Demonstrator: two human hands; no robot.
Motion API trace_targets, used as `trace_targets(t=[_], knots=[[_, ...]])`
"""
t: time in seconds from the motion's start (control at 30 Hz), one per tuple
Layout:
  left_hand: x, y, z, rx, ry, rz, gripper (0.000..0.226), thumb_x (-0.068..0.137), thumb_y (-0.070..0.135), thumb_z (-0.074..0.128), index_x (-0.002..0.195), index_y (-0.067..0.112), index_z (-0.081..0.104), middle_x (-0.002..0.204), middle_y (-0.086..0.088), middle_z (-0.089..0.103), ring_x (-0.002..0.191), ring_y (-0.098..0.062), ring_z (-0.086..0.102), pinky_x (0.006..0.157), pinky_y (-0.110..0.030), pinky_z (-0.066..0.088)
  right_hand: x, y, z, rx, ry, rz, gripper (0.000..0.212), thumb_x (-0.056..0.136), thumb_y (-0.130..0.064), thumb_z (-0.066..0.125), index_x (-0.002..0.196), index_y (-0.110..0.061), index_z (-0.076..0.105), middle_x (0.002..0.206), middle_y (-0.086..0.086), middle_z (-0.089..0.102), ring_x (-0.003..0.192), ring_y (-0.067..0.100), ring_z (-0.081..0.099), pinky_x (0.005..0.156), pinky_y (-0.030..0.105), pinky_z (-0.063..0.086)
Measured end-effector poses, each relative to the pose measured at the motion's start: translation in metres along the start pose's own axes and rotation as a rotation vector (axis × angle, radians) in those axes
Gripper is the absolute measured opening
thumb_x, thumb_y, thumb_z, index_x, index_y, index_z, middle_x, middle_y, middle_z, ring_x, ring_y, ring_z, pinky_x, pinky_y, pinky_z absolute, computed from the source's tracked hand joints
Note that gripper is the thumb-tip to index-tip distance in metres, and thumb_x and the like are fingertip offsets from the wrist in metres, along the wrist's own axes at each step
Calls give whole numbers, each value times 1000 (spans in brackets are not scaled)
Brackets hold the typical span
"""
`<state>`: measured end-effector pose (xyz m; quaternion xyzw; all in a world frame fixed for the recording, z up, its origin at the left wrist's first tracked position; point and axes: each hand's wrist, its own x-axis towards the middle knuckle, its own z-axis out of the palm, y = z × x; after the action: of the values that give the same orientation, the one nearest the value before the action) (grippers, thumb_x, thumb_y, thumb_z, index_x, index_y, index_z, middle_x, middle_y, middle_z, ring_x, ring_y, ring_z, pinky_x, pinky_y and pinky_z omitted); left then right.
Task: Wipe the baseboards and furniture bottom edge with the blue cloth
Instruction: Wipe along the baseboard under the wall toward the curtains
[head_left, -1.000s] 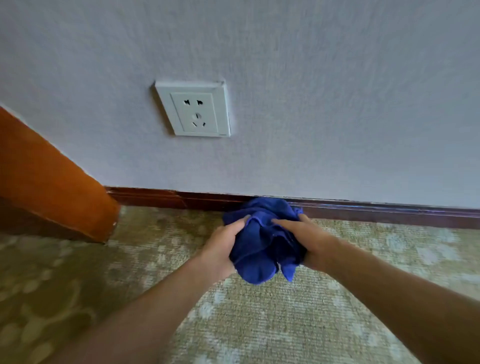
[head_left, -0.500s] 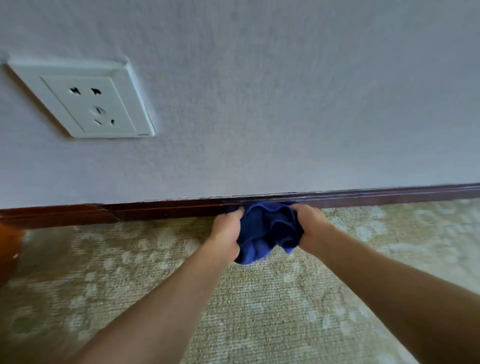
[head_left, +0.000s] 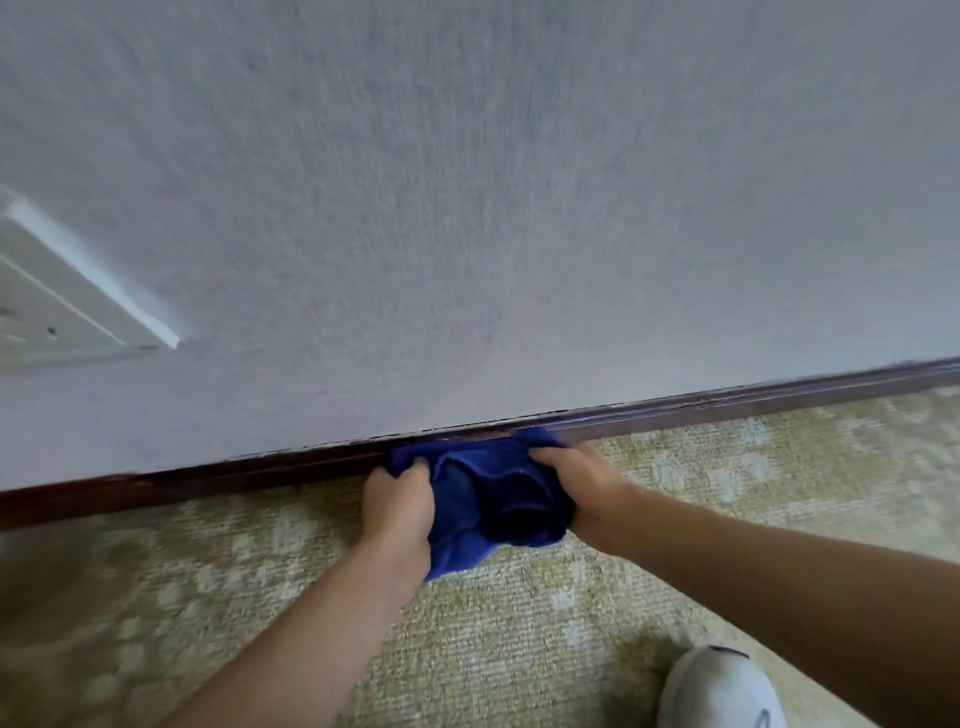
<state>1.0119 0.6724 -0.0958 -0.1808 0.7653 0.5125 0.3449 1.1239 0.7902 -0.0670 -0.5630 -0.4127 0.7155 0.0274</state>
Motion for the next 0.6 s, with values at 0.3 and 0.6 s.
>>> trace_targets(t=[0.3, 0.6], knots=[[3, -17, -37, -233, 188, 51, 23, 92, 28, 62, 102, 7, 64, 99, -11, 67, 87, -29, 65, 76, -39, 52, 18, 21, 50, 224, -54, 42, 17, 90, 1, 53, 80, -12, 55, 78, 11, 61, 73, 28, 61, 72, 38, 51], [-21, -4, 24, 64, -18, 128, 11, 89, 25, 63, 82, 17, 65, 85, -2, 70, 90, -27, 68, 90, -41, 54, 21, 10, -17, 317, 221, 37, 28, 89, -9, 57, 114, 2, 55, 88, 15, 63, 64, 25, 61, 52, 27, 51]])
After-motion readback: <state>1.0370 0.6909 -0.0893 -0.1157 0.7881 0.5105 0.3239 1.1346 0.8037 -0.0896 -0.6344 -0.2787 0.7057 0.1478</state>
